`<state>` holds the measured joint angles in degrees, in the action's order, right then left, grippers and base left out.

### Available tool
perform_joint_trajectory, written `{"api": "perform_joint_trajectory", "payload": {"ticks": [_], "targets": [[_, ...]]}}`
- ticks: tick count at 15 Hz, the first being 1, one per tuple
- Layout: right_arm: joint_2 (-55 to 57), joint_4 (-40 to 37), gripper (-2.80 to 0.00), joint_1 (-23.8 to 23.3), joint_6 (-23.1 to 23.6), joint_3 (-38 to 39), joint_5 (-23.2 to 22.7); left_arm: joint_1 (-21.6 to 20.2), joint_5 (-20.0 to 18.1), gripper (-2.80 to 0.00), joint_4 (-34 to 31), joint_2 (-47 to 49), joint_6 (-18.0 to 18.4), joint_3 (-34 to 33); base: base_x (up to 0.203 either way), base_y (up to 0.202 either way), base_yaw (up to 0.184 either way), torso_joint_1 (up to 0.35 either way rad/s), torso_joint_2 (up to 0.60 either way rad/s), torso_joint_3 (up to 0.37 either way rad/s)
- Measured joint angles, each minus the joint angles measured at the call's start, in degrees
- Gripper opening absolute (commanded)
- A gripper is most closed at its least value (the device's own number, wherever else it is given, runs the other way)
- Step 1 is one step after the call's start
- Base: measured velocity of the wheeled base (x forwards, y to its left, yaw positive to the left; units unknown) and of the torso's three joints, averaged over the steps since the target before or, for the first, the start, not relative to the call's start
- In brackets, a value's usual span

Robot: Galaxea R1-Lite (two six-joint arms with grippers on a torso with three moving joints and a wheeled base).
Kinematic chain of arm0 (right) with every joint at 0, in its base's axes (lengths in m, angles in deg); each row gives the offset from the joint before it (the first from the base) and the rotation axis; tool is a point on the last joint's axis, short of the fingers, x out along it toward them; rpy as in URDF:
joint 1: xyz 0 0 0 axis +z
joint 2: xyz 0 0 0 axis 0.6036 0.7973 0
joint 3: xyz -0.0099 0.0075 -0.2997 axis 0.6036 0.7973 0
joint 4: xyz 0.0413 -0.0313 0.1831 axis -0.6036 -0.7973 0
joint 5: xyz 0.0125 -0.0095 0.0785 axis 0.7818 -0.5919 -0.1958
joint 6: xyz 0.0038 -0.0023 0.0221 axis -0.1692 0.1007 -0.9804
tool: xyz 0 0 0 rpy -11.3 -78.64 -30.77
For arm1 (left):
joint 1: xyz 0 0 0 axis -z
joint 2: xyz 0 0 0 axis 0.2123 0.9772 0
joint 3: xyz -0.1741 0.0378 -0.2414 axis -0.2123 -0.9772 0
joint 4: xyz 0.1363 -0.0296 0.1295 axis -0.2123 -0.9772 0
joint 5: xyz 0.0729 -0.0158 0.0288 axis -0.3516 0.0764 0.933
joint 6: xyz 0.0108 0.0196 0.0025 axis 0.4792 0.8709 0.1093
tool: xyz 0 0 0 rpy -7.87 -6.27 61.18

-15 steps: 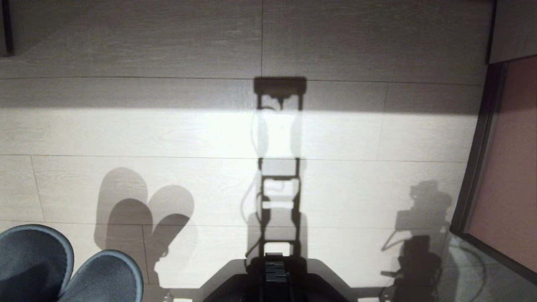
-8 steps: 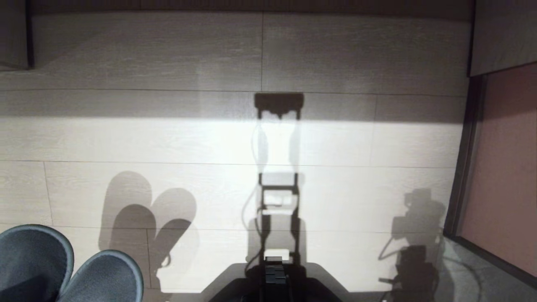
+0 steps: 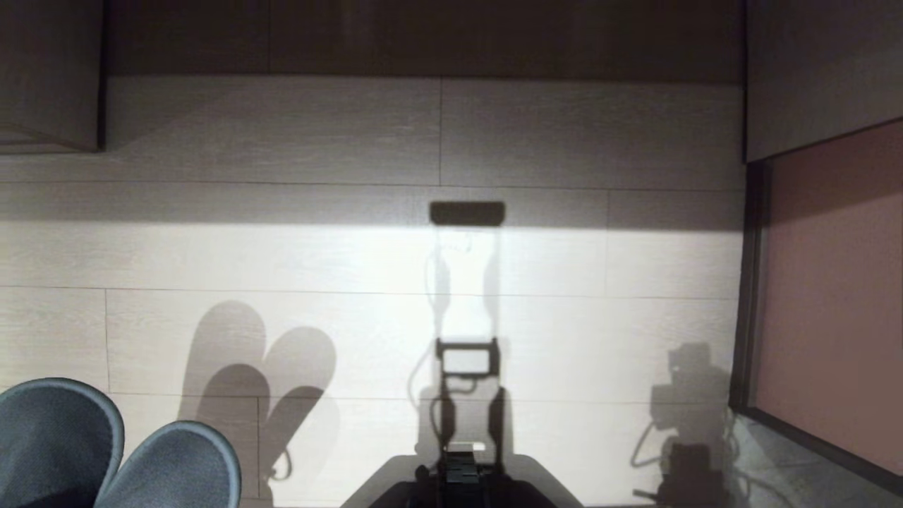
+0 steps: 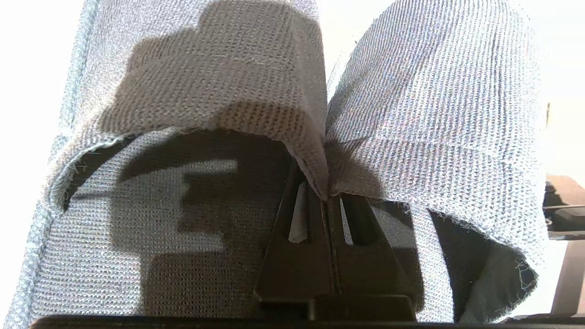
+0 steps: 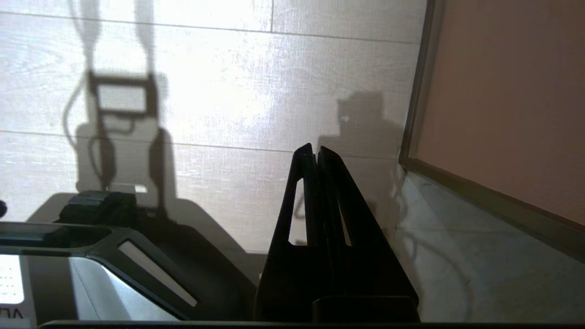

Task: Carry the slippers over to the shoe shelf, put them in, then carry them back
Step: Place the slippers into the shoe cabinet

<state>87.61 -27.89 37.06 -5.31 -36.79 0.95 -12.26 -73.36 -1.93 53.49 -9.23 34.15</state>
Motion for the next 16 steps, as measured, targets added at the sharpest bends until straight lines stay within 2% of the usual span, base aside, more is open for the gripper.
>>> {"api": "perform_joint_trajectory", "payload": {"ticks": [16], "targets": [[-0.02,0.0,-2.8,0.0,-0.02,0.0,-0.02,0.0,-0.01,-2.8,0.05,0.02,-0.27,0.0,0.0,0.0,0.0,0.003,0.0,0.2]]}}
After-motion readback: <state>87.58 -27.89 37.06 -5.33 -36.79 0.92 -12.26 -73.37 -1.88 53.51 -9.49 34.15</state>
